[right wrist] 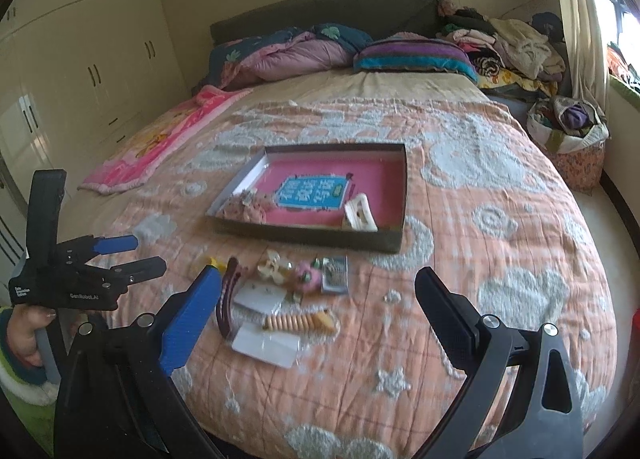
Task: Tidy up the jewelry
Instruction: 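Move the left tool to the brown oval clip and grasp it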
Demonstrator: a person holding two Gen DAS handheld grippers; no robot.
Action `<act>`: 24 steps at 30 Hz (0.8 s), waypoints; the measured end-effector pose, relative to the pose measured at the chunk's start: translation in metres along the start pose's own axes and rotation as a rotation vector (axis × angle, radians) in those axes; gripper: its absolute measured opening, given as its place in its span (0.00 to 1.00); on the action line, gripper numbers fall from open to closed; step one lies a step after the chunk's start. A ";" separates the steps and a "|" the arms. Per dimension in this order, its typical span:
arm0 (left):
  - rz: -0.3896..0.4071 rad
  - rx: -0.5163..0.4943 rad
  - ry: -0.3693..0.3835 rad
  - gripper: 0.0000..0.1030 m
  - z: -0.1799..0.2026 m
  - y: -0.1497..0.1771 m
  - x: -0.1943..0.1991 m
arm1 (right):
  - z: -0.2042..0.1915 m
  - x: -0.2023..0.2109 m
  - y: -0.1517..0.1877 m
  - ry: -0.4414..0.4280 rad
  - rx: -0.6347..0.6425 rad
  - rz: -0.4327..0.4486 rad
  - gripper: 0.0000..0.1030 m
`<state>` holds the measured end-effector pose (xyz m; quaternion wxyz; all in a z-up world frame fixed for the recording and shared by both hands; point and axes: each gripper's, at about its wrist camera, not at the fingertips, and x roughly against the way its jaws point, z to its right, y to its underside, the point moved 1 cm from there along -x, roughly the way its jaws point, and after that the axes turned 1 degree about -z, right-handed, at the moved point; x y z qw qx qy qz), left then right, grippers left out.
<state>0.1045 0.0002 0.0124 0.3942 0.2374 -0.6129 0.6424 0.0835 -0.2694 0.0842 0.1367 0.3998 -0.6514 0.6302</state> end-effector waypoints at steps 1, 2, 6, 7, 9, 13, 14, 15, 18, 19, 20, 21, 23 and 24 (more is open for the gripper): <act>-0.011 0.002 0.008 0.91 0.001 0.004 -0.002 | 0.000 0.000 0.002 0.001 0.000 -0.004 0.94; -0.020 0.004 0.015 0.91 0.002 0.007 -0.004 | 0.000 -0.001 0.006 0.003 0.000 -0.011 0.94; -0.057 0.018 0.043 0.91 0.004 0.018 -0.014 | 0.003 -0.006 0.019 0.015 0.002 -0.036 0.94; -0.070 0.022 0.056 0.91 0.004 0.021 -0.017 | 0.004 -0.008 0.023 0.019 0.000 -0.043 0.94; -0.091 0.032 0.076 0.91 0.005 0.027 -0.023 | 0.007 -0.011 0.028 0.020 -0.006 -0.056 0.94; -0.126 0.063 0.117 0.91 0.006 0.034 -0.037 | 0.014 -0.017 0.038 0.034 -0.009 -0.079 0.94; -0.133 0.071 0.128 0.91 0.006 0.036 -0.040 | 0.016 -0.019 0.039 0.035 -0.010 -0.082 0.94; -0.142 0.081 0.142 0.91 0.007 0.037 -0.044 | 0.018 -0.021 0.041 0.038 -0.012 -0.087 0.94; -0.166 0.108 0.187 0.83 0.009 0.039 -0.054 | 0.024 -0.026 0.044 0.045 -0.022 -0.099 0.94; -0.180 0.124 0.203 0.81 0.009 0.040 -0.059 | 0.026 -0.028 0.045 0.048 -0.025 -0.103 0.94; -0.192 0.137 0.216 0.77 0.008 0.041 -0.064 | 0.027 -0.030 0.045 0.051 -0.027 -0.107 0.94; -0.199 0.147 0.229 0.73 0.008 0.041 -0.067 | 0.029 -0.032 0.045 0.050 -0.028 -0.110 0.94; -0.215 0.174 0.256 0.68 0.007 0.042 -0.076 | 0.031 -0.038 0.046 0.051 -0.029 -0.121 0.94; -0.222 0.188 0.273 0.64 0.007 0.042 -0.080 | 0.032 -0.041 0.045 0.050 -0.028 -0.125 0.94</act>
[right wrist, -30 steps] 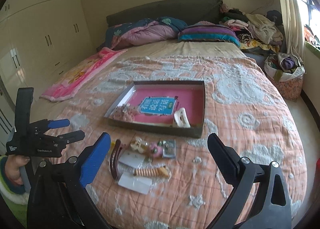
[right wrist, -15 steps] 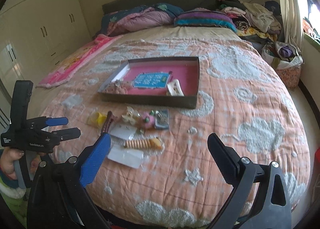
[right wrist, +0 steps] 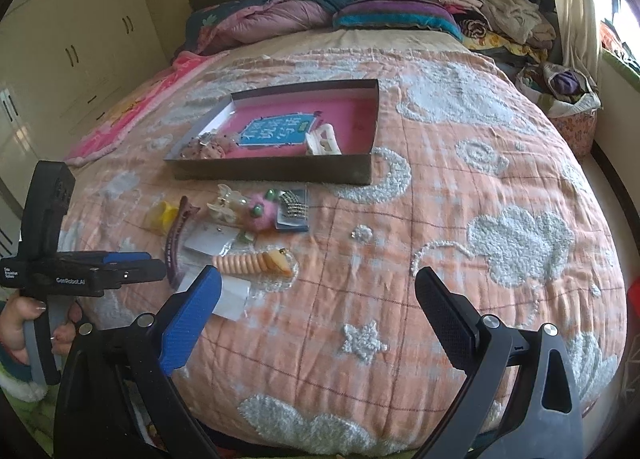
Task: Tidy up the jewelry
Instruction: 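Move the left tool to the brown oval clip and grasp it, then lift the brown clip with the left tool while the right tool grasps the rhinestone clip card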
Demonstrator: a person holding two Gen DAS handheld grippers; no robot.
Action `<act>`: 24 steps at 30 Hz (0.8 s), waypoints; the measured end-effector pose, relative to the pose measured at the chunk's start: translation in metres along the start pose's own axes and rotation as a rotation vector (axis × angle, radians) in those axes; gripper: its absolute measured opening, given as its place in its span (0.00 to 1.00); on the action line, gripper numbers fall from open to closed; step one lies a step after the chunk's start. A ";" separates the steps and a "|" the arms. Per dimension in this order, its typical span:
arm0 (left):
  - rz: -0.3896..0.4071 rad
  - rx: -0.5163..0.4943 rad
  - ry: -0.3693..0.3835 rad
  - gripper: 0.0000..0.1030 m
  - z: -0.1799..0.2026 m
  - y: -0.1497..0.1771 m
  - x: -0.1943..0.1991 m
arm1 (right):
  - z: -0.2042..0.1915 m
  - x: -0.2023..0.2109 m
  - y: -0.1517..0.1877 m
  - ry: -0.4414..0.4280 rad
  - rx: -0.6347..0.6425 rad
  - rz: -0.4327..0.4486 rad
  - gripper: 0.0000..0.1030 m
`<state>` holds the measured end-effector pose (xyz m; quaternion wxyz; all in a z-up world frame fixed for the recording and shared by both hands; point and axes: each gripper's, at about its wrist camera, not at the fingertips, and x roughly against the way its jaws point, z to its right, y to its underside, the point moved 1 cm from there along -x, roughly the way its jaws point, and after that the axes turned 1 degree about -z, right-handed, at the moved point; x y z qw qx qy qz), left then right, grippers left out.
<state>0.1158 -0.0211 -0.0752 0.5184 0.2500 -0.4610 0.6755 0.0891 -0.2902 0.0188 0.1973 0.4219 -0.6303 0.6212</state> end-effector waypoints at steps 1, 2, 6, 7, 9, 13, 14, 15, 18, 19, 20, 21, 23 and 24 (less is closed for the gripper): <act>-0.006 0.008 0.009 0.63 0.000 -0.001 -0.004 | 0.001 -0.005 -0.001 0.000 0.003 -0.008 0.94; -0.013 0.017 0.018 0.60 -0.001 -0.002 -0.008 | 0.001 -0.008 -0.002 -0.001 0.004 -0.014 0.94; -0.017 0.034 0.018 0.51 0.000 -0.005 -0.018 | 0.000 -0.026 -0.009 -0.024 0.002 -0.045 0.94; -0.015 0.034 0.018 0.49 0.000 -0.007 -0.020 | -0.001 -0.033 -0.012 -0.032 0.002 -0.056 0.94; -0.012 0.029 0.001 0.37 0.000 -0.009 -0.022 | -0.003 -0.043 -0.016 -0.039 0.009 -0.070 0.93; 0.010 0.013 -0.015 0.26 -0.004 -0.011 -0.021 | -0.007 -0.068 -0.024 -0.033 0.032 -0.103 0.87; 0.019 0.001 -0.027 0.25 -0.004 -0.011 -0.019 | -0.007 -0.073 -0.026 -0.029 0.034 -0.114 0.82; 0.025 -0.011 -0.038 0.25 -0.003 -0.011 -0.017 | -0.008 -0.080 -0.027 -0.028 0.036 -0.126 0.80; 0.051 -0.039 -0.050 0.23 -0.003 -0.010 -0.005 | -0.009 -0.100 -0.031 -0.033 0.037 -0.159 0.69; 0.058 -0.048 -0.057 0.23 -0.003 -0.011 -0.002 | -0.010 -0.107 -0.032 -0.037 0.037 -0.165 0.63; 0.067 -0.057 -0.063 0.23 -0.003 -0.012 0.001 | -0.011 -0.112 -0.033 -0.036 0.037 -0.170 0.59; 0.077 -0.064 -0.067 0.23 -0.003 -0.012 0.005 | -0.012 -0.117 -0.034 -0.035 0.038 -0.177 0.57; 0.087 -0.069 -0.065 0.23 -0.004 -0.013 0.012 | -0.013 -0.126 -0.037 -0.034 0.043 -0.181 0.53; 0.089 -0.068 -0.063 0.23 -0.005 -0.014 0.015 | -0.015 -0.128 -0.038 -0.034 0.047 -0.177 0.51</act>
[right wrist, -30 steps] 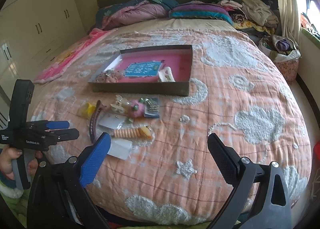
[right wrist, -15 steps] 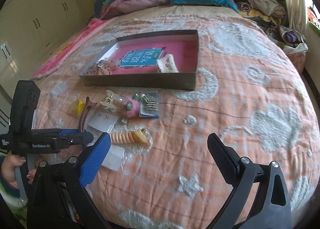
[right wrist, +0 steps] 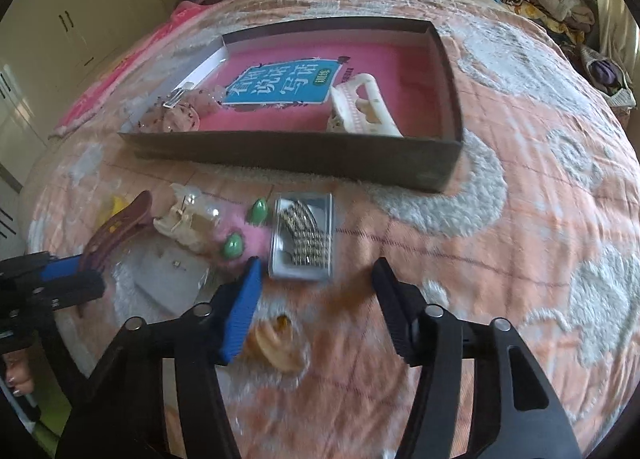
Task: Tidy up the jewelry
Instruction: 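Lift the brown clip with the left tool while the right tool grasps the rhinestone clip card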
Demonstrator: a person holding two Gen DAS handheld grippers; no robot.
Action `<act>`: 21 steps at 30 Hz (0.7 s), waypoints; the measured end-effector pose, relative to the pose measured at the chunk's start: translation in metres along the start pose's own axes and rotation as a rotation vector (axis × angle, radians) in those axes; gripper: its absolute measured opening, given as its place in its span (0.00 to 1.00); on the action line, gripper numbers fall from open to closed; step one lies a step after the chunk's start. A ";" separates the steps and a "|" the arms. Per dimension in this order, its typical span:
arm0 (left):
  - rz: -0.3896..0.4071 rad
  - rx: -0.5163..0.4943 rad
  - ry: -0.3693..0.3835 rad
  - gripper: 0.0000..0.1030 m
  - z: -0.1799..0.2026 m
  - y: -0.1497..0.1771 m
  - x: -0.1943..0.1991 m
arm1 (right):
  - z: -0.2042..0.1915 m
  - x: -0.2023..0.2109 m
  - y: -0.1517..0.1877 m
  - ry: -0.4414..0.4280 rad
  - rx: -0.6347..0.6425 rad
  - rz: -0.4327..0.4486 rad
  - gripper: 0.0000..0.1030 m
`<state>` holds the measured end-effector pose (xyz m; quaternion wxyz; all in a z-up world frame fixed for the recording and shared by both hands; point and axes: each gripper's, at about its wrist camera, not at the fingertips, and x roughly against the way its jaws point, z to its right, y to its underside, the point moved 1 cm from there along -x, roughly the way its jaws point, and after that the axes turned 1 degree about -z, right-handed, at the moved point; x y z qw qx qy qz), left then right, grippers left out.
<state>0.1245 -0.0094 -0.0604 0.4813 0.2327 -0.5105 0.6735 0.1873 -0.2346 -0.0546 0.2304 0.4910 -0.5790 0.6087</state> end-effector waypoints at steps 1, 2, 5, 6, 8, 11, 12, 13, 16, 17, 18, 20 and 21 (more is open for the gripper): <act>0.001 0.000 -0.001 0.23 0.000 -0.001 0.001 | -0.001 -0.002 -0.003 0.000 0.002 0.004 0.48; 0.001 0.000 -0.002 0.22 -0.001 -0.002 0.001 | -0.001 -0.004 -0.005 -0.004 -0.001 0.004 0.43; -0.002 0.004 -0.002 0.22 -0.001 -0.004 0.000 | -0.001 -0.009 -0.011 -0.021 -0.005 0.001 0.30; -0.003 0.004 -0.002 0.22 -0.002 -0.004 0.001 | -0.001 -0.009 -0.011 -0.022 -0.006 0.003 0.30; 0.000 -0.003 -0.002 0.22 -0.001 -0.005 0.001 | 0.001 -0.006 -0.010 -0.026 -0.008 0.013 0.30; 0.013 -0.019 -0.003 0.21 0.003 -0.008 0.005 | 0.010 0.003 -0.006 -0.013 -0.033 0.025 0.30; 0.019 -0.021 0.000 0.20 0.004 -0.011 0.007 | 0.015 0.007 -0.005 -0.014 -0.046 0.032 0.30; 0.022 -0.023 0.004 0.19 0.006 -0.012 0.009 | 0.020 0.013 -0.002 -0.013 -0.060 0.042 0.30; 0.030 -0.040 0.009 0.11 0.011 -0.017 0.012 | 0.030 0.026 0.003 -0.005 -0.078 0.060 0.30; 0.029 -0.042 0.007 0.04 0.012 -0.019 0.012 | 0.034 0.032 0.005 0.000 -0.085 0.069 0.30; 0.029 -0.044 0.012 0.03 0.012 -0.020 0.011 | 0.036 0.036 0.006 0.003 -0.090 0.075 0.30; 0.007 -0.050 0.000 0.03 0.013 -0.022 0.007 | 0.042 0.045 0.009 0.005 -0.103 0.087 0.30; -0.004 -0.053 -0.003 0.03 0.013 -0.022 0.004 | 0.044 0.048 0.009 0.008 -0.107 0.092 0.30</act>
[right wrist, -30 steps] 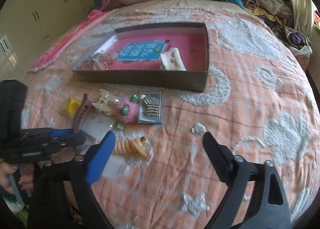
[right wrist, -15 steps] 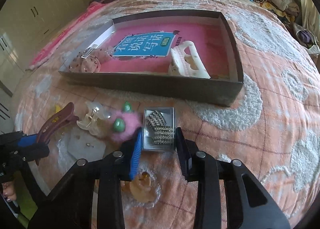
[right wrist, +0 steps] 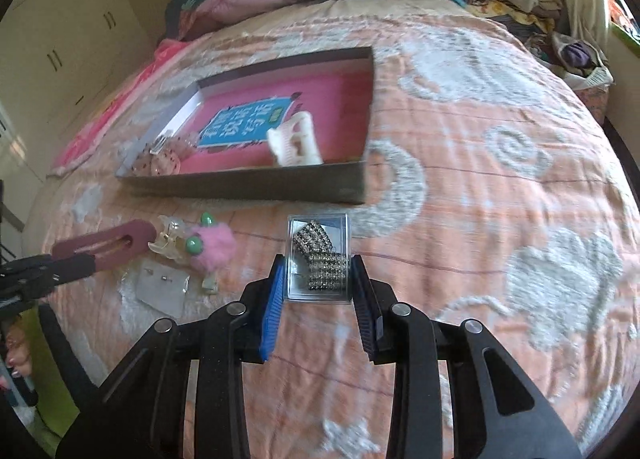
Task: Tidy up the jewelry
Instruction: 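Lift the brown clip with the left tool while the right tool grasps the rhinestone clip card, then place the brown clip in the box with the left tool while the right tool drops the rhinestone card there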
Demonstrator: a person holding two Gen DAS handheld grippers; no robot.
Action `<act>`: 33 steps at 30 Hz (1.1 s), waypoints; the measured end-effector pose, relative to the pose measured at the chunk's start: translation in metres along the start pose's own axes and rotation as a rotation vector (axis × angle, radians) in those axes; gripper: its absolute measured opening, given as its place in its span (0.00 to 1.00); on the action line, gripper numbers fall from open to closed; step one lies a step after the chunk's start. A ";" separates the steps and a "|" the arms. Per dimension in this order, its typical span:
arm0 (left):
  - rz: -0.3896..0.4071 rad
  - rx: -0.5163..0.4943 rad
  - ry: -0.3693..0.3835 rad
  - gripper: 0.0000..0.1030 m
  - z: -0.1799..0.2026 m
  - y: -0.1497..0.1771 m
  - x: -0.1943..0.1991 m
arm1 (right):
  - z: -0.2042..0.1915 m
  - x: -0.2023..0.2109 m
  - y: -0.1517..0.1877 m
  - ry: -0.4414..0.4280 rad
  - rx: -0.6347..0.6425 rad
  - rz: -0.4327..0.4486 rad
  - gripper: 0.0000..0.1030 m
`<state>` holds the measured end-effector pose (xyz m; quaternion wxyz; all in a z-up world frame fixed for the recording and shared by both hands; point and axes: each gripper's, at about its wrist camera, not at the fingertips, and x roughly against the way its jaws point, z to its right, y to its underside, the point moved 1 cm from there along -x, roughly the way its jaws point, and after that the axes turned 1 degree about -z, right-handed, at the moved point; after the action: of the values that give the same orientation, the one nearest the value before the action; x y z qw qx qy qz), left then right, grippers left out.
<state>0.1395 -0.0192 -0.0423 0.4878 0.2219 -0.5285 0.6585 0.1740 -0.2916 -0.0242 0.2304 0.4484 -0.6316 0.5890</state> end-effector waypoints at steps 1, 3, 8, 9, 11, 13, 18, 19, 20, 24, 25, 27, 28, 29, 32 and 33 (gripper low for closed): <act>-0.016 0.007 -0.002 0.03 -0.002 0.001 -0.005 | 0.002 0.004 0.000 0.002 -0.004 0.007 0.30; -0.038 0.026 0.012 0.03 -0.006 0.004 -0.012 | 0.004 0.009 0.001 0.003 -0.007 0.015 0.30; -0.003 0.019 0.008 0.03 -0.002 0.003 -0.006 | 0.006 0.019 0.000 -0.002 -0.018 0.033 0.30; 0.013 0.010 0.007 0.03 0.000 0.001 -0.001 | 0.006 0.020 -0.001 -0.004 -0.016 0.036 0.30; 0.036 -0.002 0.008 0.03 0.002 -0.004 0.008 | 0.002 0.026 -0.004 -0.010 -0.007 0.049 0.30; 0.066 -0.017 0.015 0.03 0.007 -0.009 0.020 | -0.002 0.033 -0.007 -0.017 0.003 0.063 0.30; 0.111 -0.050 0.006 0.03 0.012 -0.030 0.039 | -0.012 0.050 -0.020 -0.036 0.024 0.106 0.30; 0.122 -0.059 0.001 0.03 0.013 -0.036 0.042 | -0.014 0.054 -0.025 -0.041 0.030 0.117 0.30; 0.128 -0.063 -0.002 0.03 0.014 -0.040 0.043 | -0.016 0.057 -0.028 -0.044 0.034 0.124 0.30; 0.150 -0.081 -0.012 0.03 0.016 -0.059 0.044 | -0.023 0.064 -0.041 -0.049 0.050 0.146 0.30; 0.154 -0.083 -0.012 0.03 0.017 -0.064 0.043 | -0.025 0.065 -0.046 -0.048 0.055 0.151 0.30; 0.156 -0.082 -0.013 0.03 0.017 -0.073 0.038 | -0.026 0.065 -0.053 -0.050 0.058 0.157 0.30; 0.156 -0.080 -0.011 0.03 0.016 -0.076 0.037 | -0.027 0.065 -0.057 -0.053 0.060 0.161 0.30; 0.158 -0.078 -0.012 0.03 0.016 -0.080 0.035 | -0.028 0.064 -0.061 -0.053 0.061 0.164 0.30; 0.157 -0.076 -0.017 0.03 0.015 -0.091 0.027 | -0.031 0.062 -0.074 -0.053 0.071 0.174 0.30; 0.157 -0.077 -0.020 0.03 0.015 -0.094 0.025 | -0.031 0.062 -0.078 -0.053 0.073 0.176 0.30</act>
<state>0.2078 -0.0257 0.0273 0.4376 0.1674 -0.5738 0.6718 0.2015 -0.2729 0.0746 0.1443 0.4147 -0.6526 0.6175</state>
